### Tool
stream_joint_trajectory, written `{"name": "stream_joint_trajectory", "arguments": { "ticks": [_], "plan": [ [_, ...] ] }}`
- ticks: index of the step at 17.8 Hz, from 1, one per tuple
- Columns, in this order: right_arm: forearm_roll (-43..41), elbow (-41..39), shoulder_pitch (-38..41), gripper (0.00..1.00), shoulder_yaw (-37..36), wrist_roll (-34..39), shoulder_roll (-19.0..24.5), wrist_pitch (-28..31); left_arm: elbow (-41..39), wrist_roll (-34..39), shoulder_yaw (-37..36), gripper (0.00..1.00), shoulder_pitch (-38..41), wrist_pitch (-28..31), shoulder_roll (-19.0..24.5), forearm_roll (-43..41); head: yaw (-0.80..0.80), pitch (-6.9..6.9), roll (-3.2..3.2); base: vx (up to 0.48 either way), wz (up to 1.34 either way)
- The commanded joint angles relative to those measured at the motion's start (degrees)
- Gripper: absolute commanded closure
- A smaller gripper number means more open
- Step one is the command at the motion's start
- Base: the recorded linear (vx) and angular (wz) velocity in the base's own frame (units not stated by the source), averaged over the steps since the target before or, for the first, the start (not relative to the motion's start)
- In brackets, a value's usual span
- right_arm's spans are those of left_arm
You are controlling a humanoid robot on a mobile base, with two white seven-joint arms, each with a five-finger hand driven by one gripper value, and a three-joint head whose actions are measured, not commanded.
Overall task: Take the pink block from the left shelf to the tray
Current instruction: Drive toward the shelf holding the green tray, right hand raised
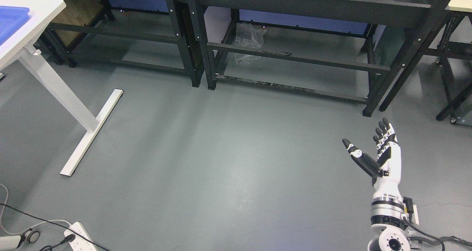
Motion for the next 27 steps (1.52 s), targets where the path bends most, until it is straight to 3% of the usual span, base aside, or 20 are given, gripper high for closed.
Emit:
{"name": "stream_joint_trajectory", "arguments": {
  "ticks": [1,16,20,21,25,27],
  "plan": [
    [-0.26,-0.43,0.49,0.00,0.85,2.51,-1.00,0.12,-1.00,-0.01,0.00,0.00,0.01,0.00,1.00,0.44,0.00,0.00,0.00,0.012,0.00],
    [-0.53,-1.40,1.55,0.00,0.15,2.60,-1.00,-1.46,-1.00,-0.01,0.00,0.00,0.01,0.00,1.00,0.44,0.00,0.00,0.00,0.009,0.00],
    [0.17,-1.84,1.46,0.00,-1.07,2.86,-1.00,-4.71,-1.00,-0.01,0.00,0.00,-0.08,0.00,1.00,0.44,0.00,0.00,0.00,0.079,0.00],
    [2.61,-1.84,1.37,0.00,-2.47,2.69,-1.00,-5.15,-1.00,-0.01,0.00,0.00,0.00,0.00,1.00,0.44,0.00,0.00,0.00,0.099,0.00],
    [25.44,-1.84,1.28,0.02,-7.15,2.25,-10.78,-7.52,-1.00,-0.01,0.00,0.00,-0.08,0.00,1.00,0.44,0.00,0.00,0.00,0.112,0.02],
    [37.21,-1.84,1.98,0.01,-7.06,2.16,-13.44,-7.44,-1.00,-0.01,0.00,0.00,0.01,0.00,1.00,0.44,0.00,0.00,0.00,0.128,0.06]
  ]
}}
